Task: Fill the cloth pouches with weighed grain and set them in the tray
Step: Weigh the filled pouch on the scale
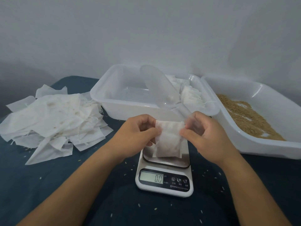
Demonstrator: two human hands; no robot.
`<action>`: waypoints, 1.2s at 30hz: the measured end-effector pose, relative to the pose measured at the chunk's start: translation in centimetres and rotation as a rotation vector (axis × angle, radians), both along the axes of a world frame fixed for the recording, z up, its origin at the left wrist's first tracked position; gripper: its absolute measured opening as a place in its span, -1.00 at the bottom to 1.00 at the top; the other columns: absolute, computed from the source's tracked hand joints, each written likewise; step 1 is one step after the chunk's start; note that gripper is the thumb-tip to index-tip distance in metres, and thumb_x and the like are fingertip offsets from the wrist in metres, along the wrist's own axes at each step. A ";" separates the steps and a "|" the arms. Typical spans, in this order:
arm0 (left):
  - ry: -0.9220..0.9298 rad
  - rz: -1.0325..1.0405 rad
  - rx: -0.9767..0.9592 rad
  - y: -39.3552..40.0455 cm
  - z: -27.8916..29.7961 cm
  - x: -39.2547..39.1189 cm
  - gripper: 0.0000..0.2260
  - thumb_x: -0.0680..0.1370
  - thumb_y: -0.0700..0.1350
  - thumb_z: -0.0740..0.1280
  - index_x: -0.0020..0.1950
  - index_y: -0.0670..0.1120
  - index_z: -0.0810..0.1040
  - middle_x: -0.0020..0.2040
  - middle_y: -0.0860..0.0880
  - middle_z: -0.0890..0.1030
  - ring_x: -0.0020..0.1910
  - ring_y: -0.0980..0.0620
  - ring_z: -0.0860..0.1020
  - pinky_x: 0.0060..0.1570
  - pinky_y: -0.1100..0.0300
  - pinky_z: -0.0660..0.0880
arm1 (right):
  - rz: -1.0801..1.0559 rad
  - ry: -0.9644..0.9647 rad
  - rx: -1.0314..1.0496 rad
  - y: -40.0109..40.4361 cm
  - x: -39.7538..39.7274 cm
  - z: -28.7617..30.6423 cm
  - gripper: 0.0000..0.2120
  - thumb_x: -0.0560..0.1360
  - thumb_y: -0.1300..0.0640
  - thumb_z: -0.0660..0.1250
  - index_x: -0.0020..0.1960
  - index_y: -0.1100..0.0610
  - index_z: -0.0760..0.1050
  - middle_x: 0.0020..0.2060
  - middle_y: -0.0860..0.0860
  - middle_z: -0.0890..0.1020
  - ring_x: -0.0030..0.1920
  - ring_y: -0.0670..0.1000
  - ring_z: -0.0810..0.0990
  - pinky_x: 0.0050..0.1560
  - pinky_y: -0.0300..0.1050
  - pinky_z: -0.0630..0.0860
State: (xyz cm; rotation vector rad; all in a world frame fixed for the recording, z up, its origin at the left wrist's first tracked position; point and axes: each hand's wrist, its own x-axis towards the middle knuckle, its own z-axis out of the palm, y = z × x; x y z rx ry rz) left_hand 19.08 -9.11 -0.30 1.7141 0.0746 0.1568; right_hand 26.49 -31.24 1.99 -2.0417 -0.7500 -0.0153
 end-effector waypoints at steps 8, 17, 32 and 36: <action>-0.081 0.142 0.341 0.0 -0.8 0.4 -0.93 0.57 -0.03 0.45 -0.10 0.09 0.61 -0.17 0.18 0.69 -0.18 0.04 0.68 0.03 -0.02 0.64 | -0.123 -0.096 -0.145 0.4 0.4 -1.1 -0.78 0.49 -0.10 0.47 -0.14 -0.14 0.41 -0.13 -0.21 0.62 -0.13 -0.12 0.61 -0.16 -0.15 0.56; -0.097 0.271 0.436 0.9 -1.6 1.1 -0.94 0.58 0.05 0.42 0.04 0.18 0.60 -0.14 0.27 0.63 -0.17 0.21 0.57 -0.20 0.45 0.42 | -0.237 -0.119 -0.022 0.4 0.7 -1.1 -0.77 0.52 -0.16 0.44 -0.15 -0.06 0.49 -0.11 -0.36 0.63 -0.10 -0.29 0.60 -0.21 -0.53 0.41; -0.013 0.450 0.171 2.2 -2.4 2.0 -0.94 0.58 0.04 0.40 -0.09 0.12 0.61 -0.41 0.18 0.53 -0.47 0.22 0.50 -0.52 0.33 0.43 | -0.432 -0.100 0.230 0.3 1.3 -1.2 -0.72 0.52 -0.24 0.38 -0.05 -0.03 0.54 -0.08 -0.27 0.65 -0.03 -0.19 0.62 0.06 0.17 0.63; 0.003 0.433 0.224 2.0 -2.5 2.1 -0.92 0.59 0.06 0.40 -0.09 0.12 0.62 -0.41 0.23 0.54 -0.46 0.24 0.49 -0.33 0.20 0.46 | -0.421 -0.089 0.235 0.4 1.4 -1.3 -0.64 0.49 -0.28 0.37 -0.06 0.03 0.54 -0.11 -0.22 0.64 -0.09 -0.10 0.62 -0.05 0.26 0.65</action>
